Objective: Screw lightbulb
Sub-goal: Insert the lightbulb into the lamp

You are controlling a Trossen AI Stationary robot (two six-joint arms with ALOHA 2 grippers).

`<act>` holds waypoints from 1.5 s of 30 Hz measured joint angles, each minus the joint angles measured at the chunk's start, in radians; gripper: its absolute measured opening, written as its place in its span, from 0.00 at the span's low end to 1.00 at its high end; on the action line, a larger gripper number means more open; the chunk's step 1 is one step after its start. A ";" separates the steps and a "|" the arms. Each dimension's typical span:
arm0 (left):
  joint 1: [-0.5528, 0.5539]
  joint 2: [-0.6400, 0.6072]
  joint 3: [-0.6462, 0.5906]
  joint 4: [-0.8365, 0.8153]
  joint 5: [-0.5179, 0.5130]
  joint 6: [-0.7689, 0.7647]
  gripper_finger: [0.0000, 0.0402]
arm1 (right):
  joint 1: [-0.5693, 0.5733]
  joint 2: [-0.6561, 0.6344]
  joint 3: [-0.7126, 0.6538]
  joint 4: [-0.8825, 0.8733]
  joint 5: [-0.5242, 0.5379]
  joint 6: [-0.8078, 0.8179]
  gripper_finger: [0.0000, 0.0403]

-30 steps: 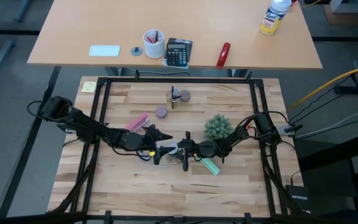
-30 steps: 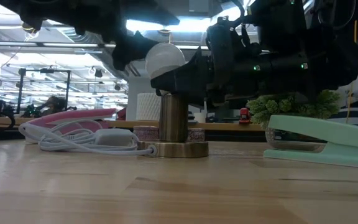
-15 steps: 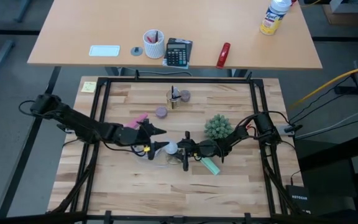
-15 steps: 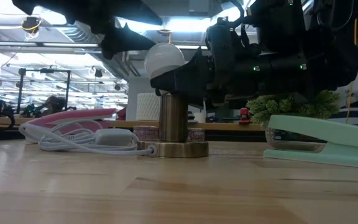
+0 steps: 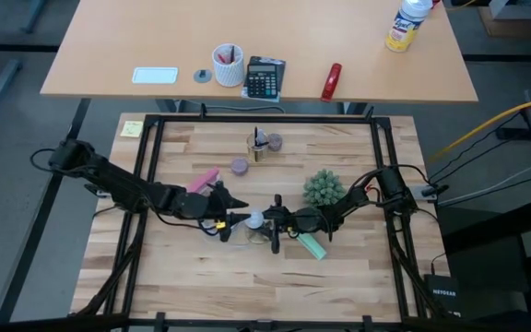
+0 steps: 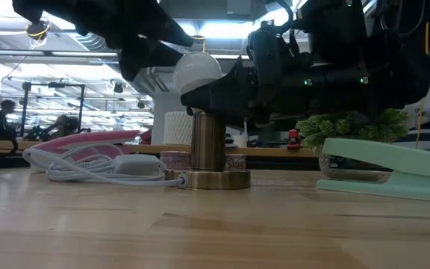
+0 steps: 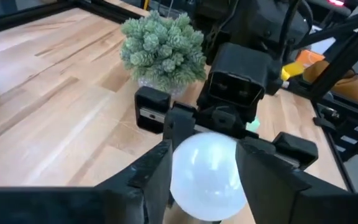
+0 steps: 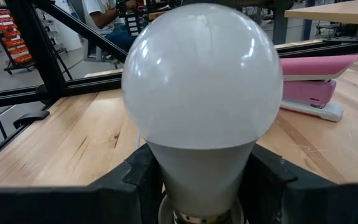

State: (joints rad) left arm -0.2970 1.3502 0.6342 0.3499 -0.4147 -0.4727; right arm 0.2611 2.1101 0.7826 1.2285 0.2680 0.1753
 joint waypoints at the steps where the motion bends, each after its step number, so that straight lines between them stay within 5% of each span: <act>1: 0.000 0.004 0.000 0.000 0.000 -0.005 0.41 | 0.000 0.000 0.000 0.000 0.000 0.000 0.42; 13: -0.004 0.025 0.000 0.007 0.021 -0.031 0.39 | 0.000 0.002 -0.001 -0.006 -0.003 0.004 0.49; 45: -0.003 0.085 0.000 0.112 0.067 0.009 0.39 | 0.001 -0.065 0.000 -0.093 0.000 -0.003 0.50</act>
State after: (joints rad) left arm -0.3004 1.4357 0.6342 0.4623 -0.3473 -0.4641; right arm 0.2619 2.0454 0.7826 1.1354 0.2675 0.1719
